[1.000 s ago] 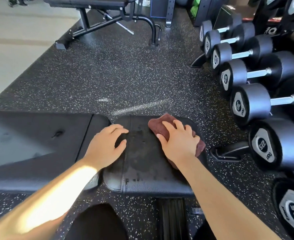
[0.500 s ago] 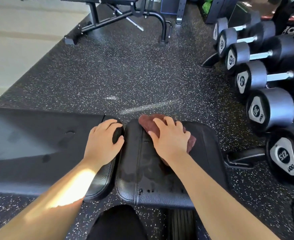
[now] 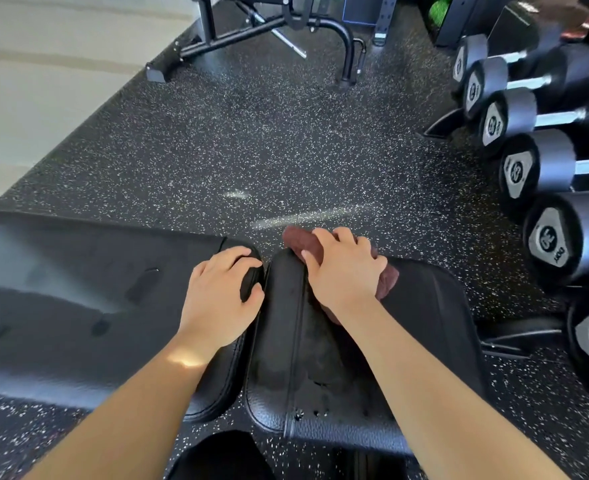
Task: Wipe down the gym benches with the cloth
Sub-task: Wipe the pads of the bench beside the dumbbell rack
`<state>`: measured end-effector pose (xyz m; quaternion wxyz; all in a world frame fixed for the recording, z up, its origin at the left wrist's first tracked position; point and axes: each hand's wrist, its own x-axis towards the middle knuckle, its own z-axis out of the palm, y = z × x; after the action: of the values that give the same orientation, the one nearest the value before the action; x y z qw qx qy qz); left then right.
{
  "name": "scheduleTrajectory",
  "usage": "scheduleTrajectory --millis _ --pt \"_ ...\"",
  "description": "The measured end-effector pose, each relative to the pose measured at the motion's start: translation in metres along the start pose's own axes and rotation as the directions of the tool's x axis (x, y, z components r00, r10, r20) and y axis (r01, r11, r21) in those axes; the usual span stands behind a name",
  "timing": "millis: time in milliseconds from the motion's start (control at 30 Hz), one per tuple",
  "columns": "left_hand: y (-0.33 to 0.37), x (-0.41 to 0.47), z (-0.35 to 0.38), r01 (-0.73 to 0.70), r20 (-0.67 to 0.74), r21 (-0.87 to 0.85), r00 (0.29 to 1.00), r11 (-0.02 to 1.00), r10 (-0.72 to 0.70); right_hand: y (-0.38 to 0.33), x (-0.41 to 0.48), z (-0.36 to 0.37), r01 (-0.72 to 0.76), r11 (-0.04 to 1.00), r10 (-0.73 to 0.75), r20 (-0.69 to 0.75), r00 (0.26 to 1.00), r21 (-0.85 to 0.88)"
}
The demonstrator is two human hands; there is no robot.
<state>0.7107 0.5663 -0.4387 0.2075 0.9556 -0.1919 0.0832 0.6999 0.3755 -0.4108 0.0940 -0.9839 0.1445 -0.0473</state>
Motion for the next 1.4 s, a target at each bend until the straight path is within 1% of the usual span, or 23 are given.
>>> scheduleTrajectory --millis 100,300,400,533,633,667,733,800,833,900,967,1000,1100,1167,1233,1300,1400 --pt "0.001 -0.001 0.000 -0.003 0.006 0.017 1.000 1.000 0.002 0.004 -0.011 -0.003 0.032 0.999 -0.032 -0.012 0.999 -0.006" --pt "-0.001 0.001 0.003 -0.006 -0.020 0.030 1.000 1.000 0.007 0.018 -0.064 -0.003 0.057 0.998 -0.058 -0.046 0.997 -0.028" --pt "-0.003 0.001 0.003 -0.008 -0.019 0.035 1.000 0.999 0.008 0.016 -0.047 -0.006 0.023 1.000 -0.023 -0.013 1.000 -0.002" --pt "0.001 0.002 -0.001 -0.009 0.033 0.049 0.999 0.999 0.007 0.006 -0.016 -0.010 0.003 0.999 -0.005 0.037 0.999 0.033" --pt "0.009 -0.001 -0.005 -0.033 0.061 0.064 0.998 0.997 0.030 0.016 -0.024 -0.010 0.023 0.998 -0.025 0.021 0.999 0.057" --pt "0.014 -0.002 -0.005 -0.042 0.055 0.038 0.998 0.998 0.040 0.024 -0.027 -0.011 0.020 0.998 -0.020 0.006 1.000 0.054" --pt "0.037 -0.001 -0.002 -0.027 0.031 -0.090 0.999 0.996 0.030 0.046 -0.027 -0.017 -0.034 0.999 0.034 -0.016 0.999 0.032" --pt "0.073 0.001 0.007 -0.007 0.053 -0.218 0.998 0.976 0.019 0.071 -0.019 -0.026 -0.119 0.993 0.119 0.005 0.993 0.002" --pt "0.091 0.001 0.015 -0.023 0.079 -0.241 0.996 0.970 0.043 0.082 -0.014 -0.032 -0.163 0.987 0.163 0.026 0.986 -0.010" --pt "0.116 -0.001 0.033 -0.065 0.124 -0.193 0.988 0.979 0.090 0.105 -0.005 -0.042 -0.244 0.970 0.244 0.080 0.967 -0.001" --pt "0.123 -0.004 0.045 -0.060 0.127 -0.095 0.989 0.994 0.072 0.123 -0.005 -0.049 -0.293 0.954 0.284 0.121 0.951 0.066" --pt "0.122 -0.004 0.048 -0.055 0.109 -0.068 0.992 0.996 0.063 0.130 -0.010 -0.050 -0.298 0.949 0.286 0.118 0.951 0.101" --pt "0.119 -0.003 0.051 -0.083 0.061 -0.071 0.994 0.994 0.087 0.143 -0.044 -0.046 -0.275 0.951 0.273 0.032 0.962 0.145" --pt "0.119 -0.002 0.052 -0.092 0.048 -0.067 0.994 0.993 0.096 0.144 -0.074 -0.038 -0.246 0.959 0.256 -0.059 0.965 0.138" --pt "0.119 -0.002 0.053 -0.091 0.045 -0.059 0.995 0.994 0.094 0.142 -0.091 -0.033 -0.240 0.963 0.252 -0.104 0.962 0.119" --pt "0.119 -0.002 0.053 -0.089 0.044 -0.057 0.995 0.994 0.091 0.142 -0.087 -0.033 -0.256 0.955 0.272 -0.096 0.958 0.147" --pt "0.120 -0.001 0.051 -0.091 0.047 -0.047 0.995 0.995 0.093 0.143 -0.066 -0.038 -0.264 0.940 0.281 -0.047 0.959 0.217"
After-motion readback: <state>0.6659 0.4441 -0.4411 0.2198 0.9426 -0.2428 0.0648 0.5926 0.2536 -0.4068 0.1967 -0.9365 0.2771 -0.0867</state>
